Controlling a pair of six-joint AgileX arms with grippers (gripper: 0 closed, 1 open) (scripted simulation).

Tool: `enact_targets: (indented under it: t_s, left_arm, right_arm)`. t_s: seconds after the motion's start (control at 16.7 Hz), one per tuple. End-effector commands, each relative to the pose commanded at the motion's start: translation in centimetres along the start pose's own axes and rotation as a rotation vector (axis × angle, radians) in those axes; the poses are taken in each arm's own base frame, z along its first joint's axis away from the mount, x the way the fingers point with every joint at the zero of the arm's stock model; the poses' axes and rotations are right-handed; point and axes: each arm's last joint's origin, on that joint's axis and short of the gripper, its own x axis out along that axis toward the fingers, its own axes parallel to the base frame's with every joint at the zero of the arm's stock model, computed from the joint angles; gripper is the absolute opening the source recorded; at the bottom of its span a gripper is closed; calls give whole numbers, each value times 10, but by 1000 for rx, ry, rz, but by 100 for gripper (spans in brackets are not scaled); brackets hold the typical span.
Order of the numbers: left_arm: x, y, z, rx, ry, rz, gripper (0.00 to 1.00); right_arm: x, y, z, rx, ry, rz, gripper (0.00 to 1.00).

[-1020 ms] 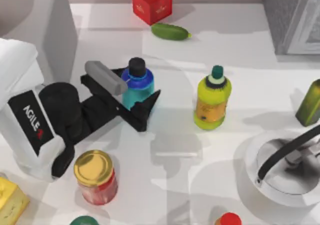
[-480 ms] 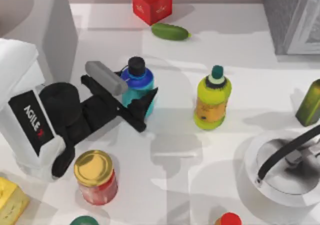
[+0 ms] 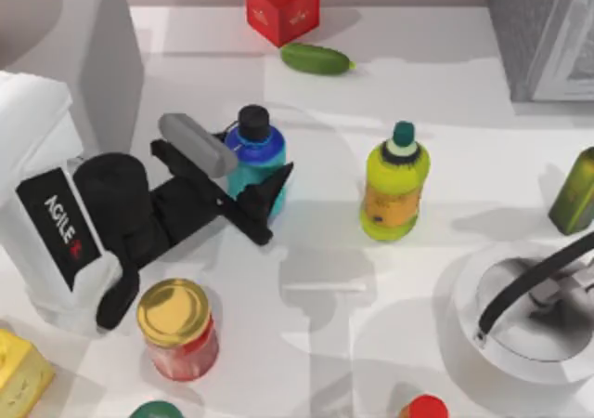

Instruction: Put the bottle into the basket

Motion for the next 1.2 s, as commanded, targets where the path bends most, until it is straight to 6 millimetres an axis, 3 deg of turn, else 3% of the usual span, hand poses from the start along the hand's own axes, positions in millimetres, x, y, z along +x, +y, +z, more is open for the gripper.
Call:
enact_targets:
  t_s: [0.3, 0.6, 0.78, 0.96, 1.2]
  left_arm:
    - [-3, 4, 6, 16, 3, -16, 0]
    - [-31, 31, 52, 108, 15, -134, 0]
    - [-70, 54, 89, 151, 31, -201, 0]
    - [-125, 69, 122, 152, 51, -234, 0]
    - [-201, 62, 149, 95, 56, -222, 0]
  right_arm:
    - [0, 0, 0, 0, 0, 0, 100]
    - [0, 0, 0, 0, 0, 0, 100]
    - [0, 0, 0, 0, 0, 0, 100]
    - [0, 0, 0, 0, 0, 0, 100]
    - [0, 0, 0, 0, 0, 0, 100]
